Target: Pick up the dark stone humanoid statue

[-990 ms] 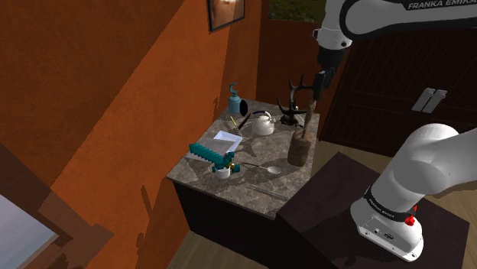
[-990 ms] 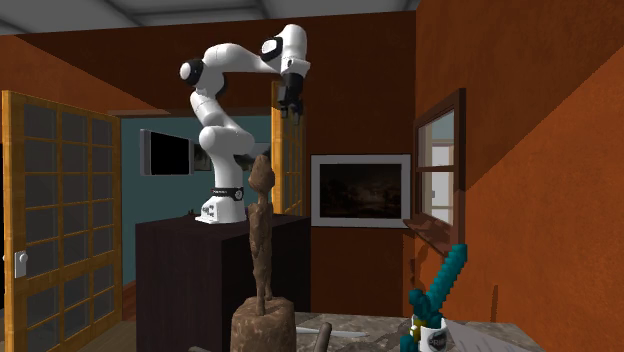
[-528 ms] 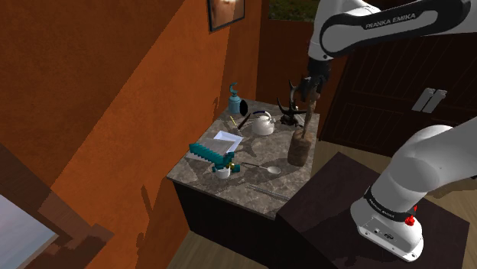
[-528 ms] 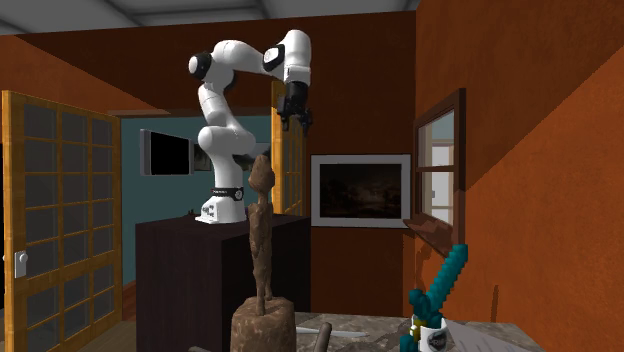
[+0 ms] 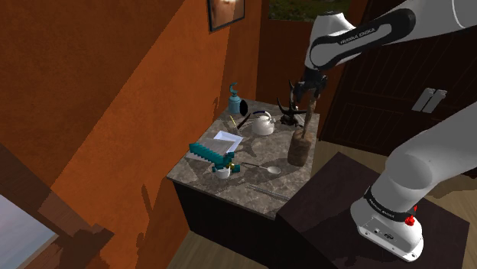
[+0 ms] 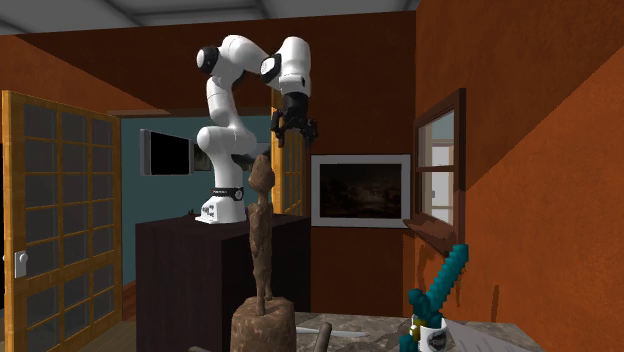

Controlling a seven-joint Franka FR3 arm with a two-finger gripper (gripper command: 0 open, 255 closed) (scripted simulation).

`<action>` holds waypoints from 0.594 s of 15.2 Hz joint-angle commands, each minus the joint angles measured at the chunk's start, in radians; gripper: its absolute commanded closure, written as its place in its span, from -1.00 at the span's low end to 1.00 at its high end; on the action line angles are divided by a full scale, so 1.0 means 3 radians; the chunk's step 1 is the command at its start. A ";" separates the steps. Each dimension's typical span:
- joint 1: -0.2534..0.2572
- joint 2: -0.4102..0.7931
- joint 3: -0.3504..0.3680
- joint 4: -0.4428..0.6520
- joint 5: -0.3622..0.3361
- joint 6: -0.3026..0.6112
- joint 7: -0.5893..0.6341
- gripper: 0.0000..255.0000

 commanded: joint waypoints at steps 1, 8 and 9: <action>-0.0085 0.0221 -0.0039 0.0076 -0.0021 0.0192 0.0161 -1.00; -0.0346 0.0885 -0.0218 0.0298 -0.0063 0.0772 0.0660 -1.00; -0.0379 0.0978 -0.0247 0.0335 -0.0061 0.0847 0.0726 -1.00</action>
